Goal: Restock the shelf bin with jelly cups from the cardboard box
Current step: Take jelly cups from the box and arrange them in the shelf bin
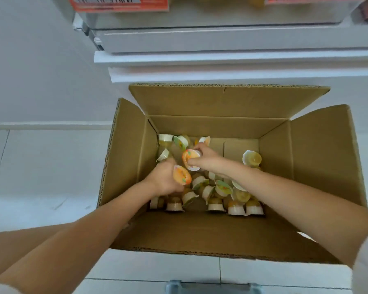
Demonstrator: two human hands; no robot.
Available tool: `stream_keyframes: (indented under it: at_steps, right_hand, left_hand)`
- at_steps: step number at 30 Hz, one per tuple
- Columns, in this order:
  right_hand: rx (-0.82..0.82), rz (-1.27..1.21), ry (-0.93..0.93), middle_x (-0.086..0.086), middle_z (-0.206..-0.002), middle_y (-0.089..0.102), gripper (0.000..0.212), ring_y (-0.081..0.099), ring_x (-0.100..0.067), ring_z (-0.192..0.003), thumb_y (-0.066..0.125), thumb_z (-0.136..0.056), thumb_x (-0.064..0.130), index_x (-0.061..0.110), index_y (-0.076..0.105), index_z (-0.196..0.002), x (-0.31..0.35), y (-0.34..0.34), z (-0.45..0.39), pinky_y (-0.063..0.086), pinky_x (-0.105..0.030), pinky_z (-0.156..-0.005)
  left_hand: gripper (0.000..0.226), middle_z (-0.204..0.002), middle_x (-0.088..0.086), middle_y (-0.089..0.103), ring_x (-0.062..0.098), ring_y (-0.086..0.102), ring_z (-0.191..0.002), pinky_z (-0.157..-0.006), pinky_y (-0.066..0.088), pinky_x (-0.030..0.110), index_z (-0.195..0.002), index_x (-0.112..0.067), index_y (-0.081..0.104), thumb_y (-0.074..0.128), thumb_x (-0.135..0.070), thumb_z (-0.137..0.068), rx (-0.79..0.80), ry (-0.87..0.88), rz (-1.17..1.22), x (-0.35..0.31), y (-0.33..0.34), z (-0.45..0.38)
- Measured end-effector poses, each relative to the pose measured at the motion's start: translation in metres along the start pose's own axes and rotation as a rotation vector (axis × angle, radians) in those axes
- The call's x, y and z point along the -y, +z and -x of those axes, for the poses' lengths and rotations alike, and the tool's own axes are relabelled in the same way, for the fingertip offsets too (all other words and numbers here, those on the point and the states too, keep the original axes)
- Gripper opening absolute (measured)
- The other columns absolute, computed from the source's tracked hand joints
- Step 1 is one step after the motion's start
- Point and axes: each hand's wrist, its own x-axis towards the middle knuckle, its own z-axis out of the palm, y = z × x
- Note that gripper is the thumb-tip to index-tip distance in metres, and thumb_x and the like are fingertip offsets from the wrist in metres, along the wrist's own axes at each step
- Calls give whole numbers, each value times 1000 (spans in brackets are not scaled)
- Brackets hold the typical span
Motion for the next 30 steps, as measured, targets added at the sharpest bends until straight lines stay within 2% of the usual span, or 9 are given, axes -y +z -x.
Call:
stream_keyframes:
  at_steps: [3, 6, 10, 12, 15, 17, 19, 26, 30]
  right_hand:
    - [65, -211, -2, -5, -82, 49, 23, 43, -15, -67, 57, -82, 27, 14, 49, -99, 33, -40, 36, 30, -24, -48]
    - [136, -487, -76, -3, -66, 43, 22, 36, -15, -58, 41, -89, 32, 17, 47, -74, 79, -80, 85, 24, -25, -47]
    - [-67, -410, -303, -6, -86, 53, 10, 48, -14, -68, 44, -98, 21, 17, 51, -105, 133, -115, 167, 38, -24, -52]
    - [-122, -365, -442, -9, -98, 59, 25, 56, -16, -75, 52, -96, 20, 15, 48, -120, 145, -124, 204, 47, -25, -59]
    - [-213, -297, -598, -7, -116, 61, 43, 62, -18, -90, 63, -82, 31, 17, 54, -122, 147, -130, 242, 52, -36, -83]
    - [-250, -297, -662, -5, -117, 63, 49, 64, -13, -91, 66, -74, 31, 15, 57, -119, 151, -128, 256, 52, -30, -82]
    - [-248, -297, -719, -2, -106, 67, 46, 64, -8, -85, 67, -74, 24, 12, 58, -117, 158, -129, 262, 53, -22, -75]
    - [-183, -305, -686, -3, -104, 72, 43, 64, -14, -88, 70, -77, 18, 12, 57, -117, 157, -132, 263, 52, -23, -79]
    - [-111, -356, -638, 1, -109, 68, 45, 65, -13, -95, 66, -79, 27, 17, 56, -121, 154, -128, 257, 53, -29, -85]
  left_hand:
    - [50, -94, 6, 59, 19, 56, -81, -60, 43, 28, -105, -12, 43, 77, -12, -68, -135, 91, 205, -32, -34, 19]
    - [45, -85, -4, 57, 13, 51, -76, -60, 41, 24, -94, -17, 44, 81, -13, -68, -210, 263, 277, -66, -73, 50]
    - [48, -92, -4, 57, 8, 53, -78, -60, 40, 16, -96, -21, 49, 85, -28, -66, -416, 414, 304, -115, -118, 100]
    - [47, -99, 3, 57, 13, 54, -86, -64, 39, 19, -99, -17, 54, 83, -35, -66, -530, 486, 278, -137, -134, 122]
    - [56, -117, -2, 52, 5, 47, -103, -80, 36, 8, -118, -19, 57, 79, -39, -70, -604, 602, 241, -155, -144, 149]
    - [68, -125, -11, 48, -2, 42, -113, -89, 31, 7, -132, -24, 49, 77, -40, -72, -610, 649, 236, -161, -141, 160]
    - [60, -120, -15, 54, -3, 48, -110, -88, 36, 12, -127, -30, 48, 76, -37, -74, -571, 717, 278, -167, -137, 165]
    - [76, -119, -18, 56, -8, 52, -103, -82, 40, 3, -137, -30, 38, 71, -48, -71, -593, 745, 324, -168, -134, 168]
    - [59, -106, -15, 55, -1, 55, -95, -76, 46, 14, -120, -31, 37, 73, -40, -75, -612, 762, 290, -166, -135, 166]
